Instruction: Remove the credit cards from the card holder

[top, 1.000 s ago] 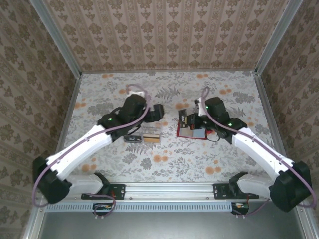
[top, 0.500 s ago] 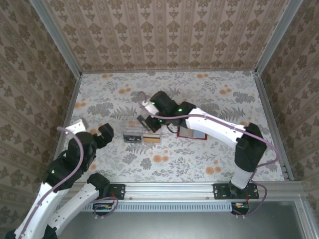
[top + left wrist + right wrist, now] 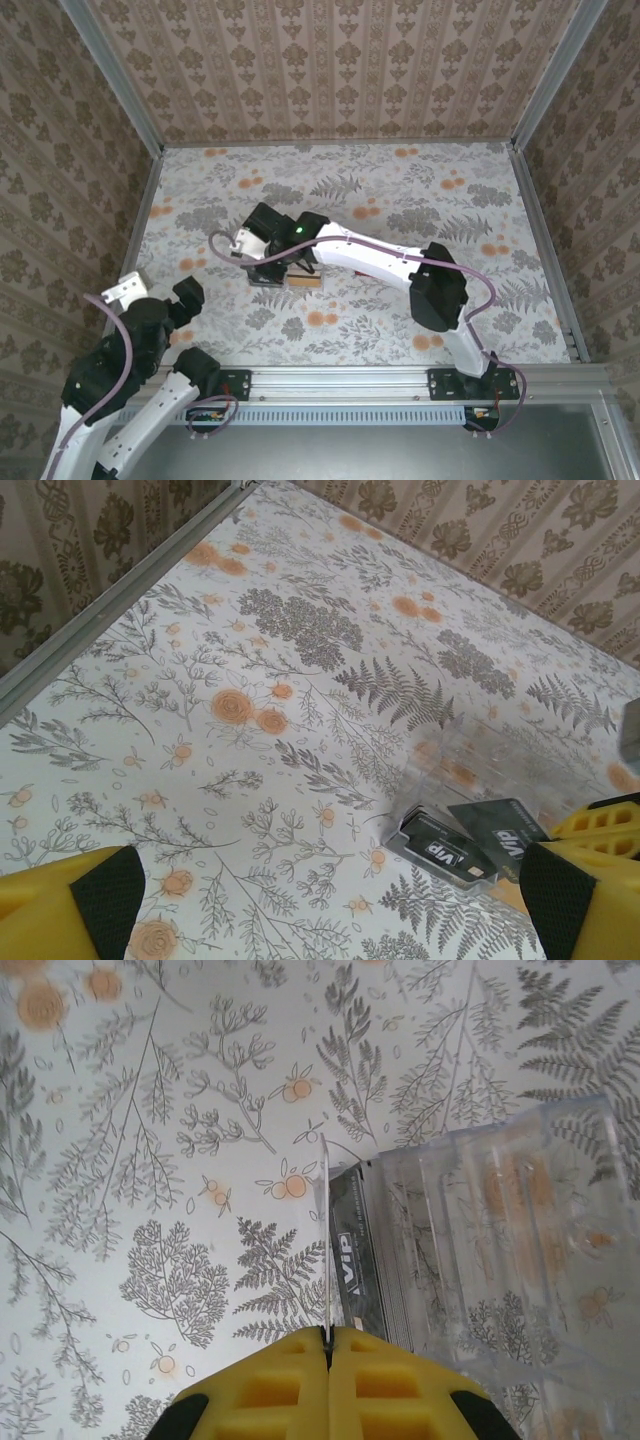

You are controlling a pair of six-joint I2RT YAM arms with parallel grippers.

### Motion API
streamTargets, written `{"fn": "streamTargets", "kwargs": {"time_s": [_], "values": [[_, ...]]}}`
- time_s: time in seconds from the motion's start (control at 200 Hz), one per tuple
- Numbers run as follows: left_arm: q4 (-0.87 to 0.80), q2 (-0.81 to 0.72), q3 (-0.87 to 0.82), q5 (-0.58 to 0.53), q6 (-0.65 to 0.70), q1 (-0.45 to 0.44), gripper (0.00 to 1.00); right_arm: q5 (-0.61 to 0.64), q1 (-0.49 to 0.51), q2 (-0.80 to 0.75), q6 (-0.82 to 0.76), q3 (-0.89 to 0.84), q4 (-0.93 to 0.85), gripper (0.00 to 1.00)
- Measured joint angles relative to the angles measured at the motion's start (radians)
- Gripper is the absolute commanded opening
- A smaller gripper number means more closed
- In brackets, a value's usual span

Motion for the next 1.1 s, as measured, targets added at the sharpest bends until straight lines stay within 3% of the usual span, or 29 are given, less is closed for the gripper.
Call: {"fn": "streamTargets", "kwargs": {"time_s": [0.57, 1.1], "values": [[-0.009, -0.003, 0.006, -0.006, -0.002, 0.000, 1.00, 0.137, 0.018, 0.136, -0.137, 0.094, -0.092, 0.00], [-0.009, -0.003, 0.006, -0.006, -0.002, 0.000, 1.00, 0.166, 0.034, 0.176, -0.159, 0.102, -0.090, 0.00]]}}
